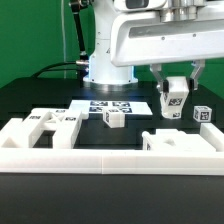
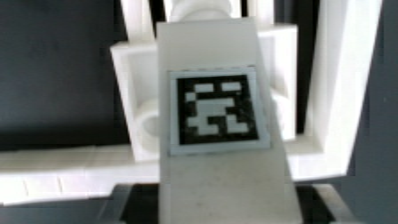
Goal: Assemble chair
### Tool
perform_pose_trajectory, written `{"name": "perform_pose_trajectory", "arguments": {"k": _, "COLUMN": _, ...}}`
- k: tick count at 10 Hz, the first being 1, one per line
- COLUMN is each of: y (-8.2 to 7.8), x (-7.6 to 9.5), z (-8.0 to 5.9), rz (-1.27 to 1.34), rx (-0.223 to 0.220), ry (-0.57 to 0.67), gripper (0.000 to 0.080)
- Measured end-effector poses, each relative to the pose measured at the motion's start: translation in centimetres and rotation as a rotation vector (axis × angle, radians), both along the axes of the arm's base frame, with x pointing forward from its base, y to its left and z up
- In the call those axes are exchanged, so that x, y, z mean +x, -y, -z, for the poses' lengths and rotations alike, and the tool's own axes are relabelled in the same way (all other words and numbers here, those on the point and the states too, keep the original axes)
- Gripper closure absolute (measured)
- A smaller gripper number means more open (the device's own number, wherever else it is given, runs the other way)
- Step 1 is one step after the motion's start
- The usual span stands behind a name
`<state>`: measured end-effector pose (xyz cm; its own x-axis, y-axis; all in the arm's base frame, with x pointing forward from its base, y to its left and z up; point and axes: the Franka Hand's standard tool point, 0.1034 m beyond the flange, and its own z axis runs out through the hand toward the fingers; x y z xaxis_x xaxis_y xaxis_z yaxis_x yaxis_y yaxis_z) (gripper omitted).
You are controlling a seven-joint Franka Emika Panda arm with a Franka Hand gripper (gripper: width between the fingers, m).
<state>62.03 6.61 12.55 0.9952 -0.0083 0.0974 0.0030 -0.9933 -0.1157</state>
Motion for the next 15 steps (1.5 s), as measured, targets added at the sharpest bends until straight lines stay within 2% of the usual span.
{"name": "perform_pose_trajectory", "arguments": {"k": 2, "y": -0.4, "x": 1.5, "z": -0.9, "rz": 0.003, "rx": -0.003, "ry": 0.099, "gripper": 0.0509}}
{"name": "perform_pose_trajectory", "arguments": {"k": 4, "y": 0.1, "x": 1.6, "z": -0.4, "rz": 0.021, "rx": -0.024, "ry": 0.275, "gripper": 0.0509}}
{"name": "perform_pose_trajectory", "arguments": {"k": 5, "y": 0.2, "x": 1.6, "z": -0.3, "rz": 0.025, "rx": -0.029, "ry": 0.318, "gripper": 0.0509}}
{"name": "perform_pose_trajectory", "arguments": {"k": 6, "y": 0.2, "x": 2.0, "z": -0.7, "rz": 0.034, "rx": -0.036, "ry": 0.412, "gripper": 0.0509}}
{"name": "perform_pose_trajectory", "arguments": {"k": 7, "y": -0.9, "x": 1.8, "z": -0.8, "rz": 0.031, "rx": -0.034, "ry": 0.493, "gripper": 0.0509}}
{"name": "perform_pose_trajectory", "arguments": {"k": 10, "y": -3.6, "x": 1.6, "z": -1.1, "rz": 0.011, "rx": -0.017, "ry": 0.5, "gripper": 0.0509}}
{"name": "perform_pose_trajectory", "arguments": {"k": 13, "y": -3.3, "x": 1.7, "z": -0.9, "rz": 0.003, "rx": -0.027, "ry": 0.522, "gripper": 0.0509}}
{"name": "perform_pose_trajectory", "arguments": {"k": 14, "y": -4.2, "x": 1.5, "z": -0.5, "rz": -0.01, "rx": -0.023, "ry": 0.518, "gripper": 0.0509}}
{"name": "perform_pose_trajectory", "arguments": {"k": 15, "y": -4.3, "x": 1.7, "z": -0.4, "rz": -0.014, "rx": -0.026, "ry": 0.544, "gripper": 0.0509}}
